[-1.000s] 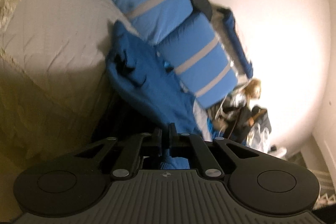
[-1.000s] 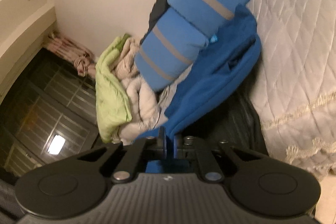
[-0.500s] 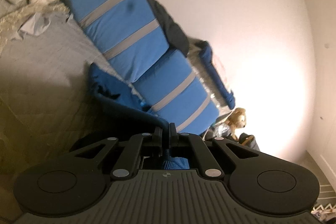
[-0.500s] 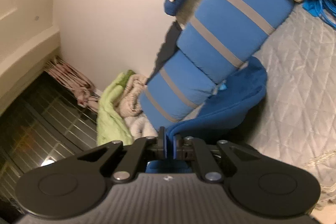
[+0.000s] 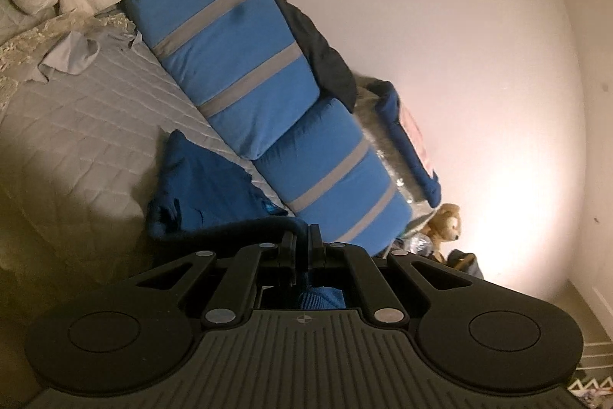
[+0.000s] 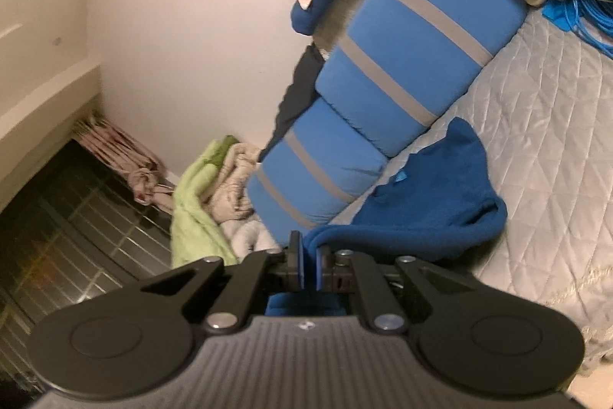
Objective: Fold clothes
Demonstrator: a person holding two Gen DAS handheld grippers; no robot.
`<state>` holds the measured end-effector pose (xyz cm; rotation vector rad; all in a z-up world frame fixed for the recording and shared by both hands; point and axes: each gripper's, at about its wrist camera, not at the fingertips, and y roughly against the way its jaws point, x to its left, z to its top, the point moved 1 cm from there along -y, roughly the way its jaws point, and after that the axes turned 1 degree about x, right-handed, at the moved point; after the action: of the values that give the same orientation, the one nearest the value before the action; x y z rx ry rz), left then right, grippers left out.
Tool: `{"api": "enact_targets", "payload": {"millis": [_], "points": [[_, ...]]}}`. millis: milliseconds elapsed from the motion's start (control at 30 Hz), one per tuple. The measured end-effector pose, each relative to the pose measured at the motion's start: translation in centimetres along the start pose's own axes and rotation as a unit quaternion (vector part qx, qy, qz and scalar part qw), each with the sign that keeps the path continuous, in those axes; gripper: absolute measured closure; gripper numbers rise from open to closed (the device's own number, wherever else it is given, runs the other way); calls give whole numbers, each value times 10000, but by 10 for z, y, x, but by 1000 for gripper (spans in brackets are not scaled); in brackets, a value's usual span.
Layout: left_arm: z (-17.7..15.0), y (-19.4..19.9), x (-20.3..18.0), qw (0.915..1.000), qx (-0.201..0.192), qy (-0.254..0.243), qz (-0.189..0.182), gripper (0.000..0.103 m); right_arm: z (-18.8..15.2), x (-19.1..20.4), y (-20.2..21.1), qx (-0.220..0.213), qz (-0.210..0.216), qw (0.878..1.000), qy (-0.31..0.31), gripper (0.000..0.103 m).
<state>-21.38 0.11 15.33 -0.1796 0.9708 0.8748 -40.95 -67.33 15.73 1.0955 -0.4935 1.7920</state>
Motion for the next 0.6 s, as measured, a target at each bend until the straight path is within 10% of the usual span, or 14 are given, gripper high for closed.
{"api": "enact_targets", "payload": {"millis": [600], "points": [[57,-83,-26,9949,-190,-912,380,98,67,1,-95,-1,-981,9923,755,96]]}}
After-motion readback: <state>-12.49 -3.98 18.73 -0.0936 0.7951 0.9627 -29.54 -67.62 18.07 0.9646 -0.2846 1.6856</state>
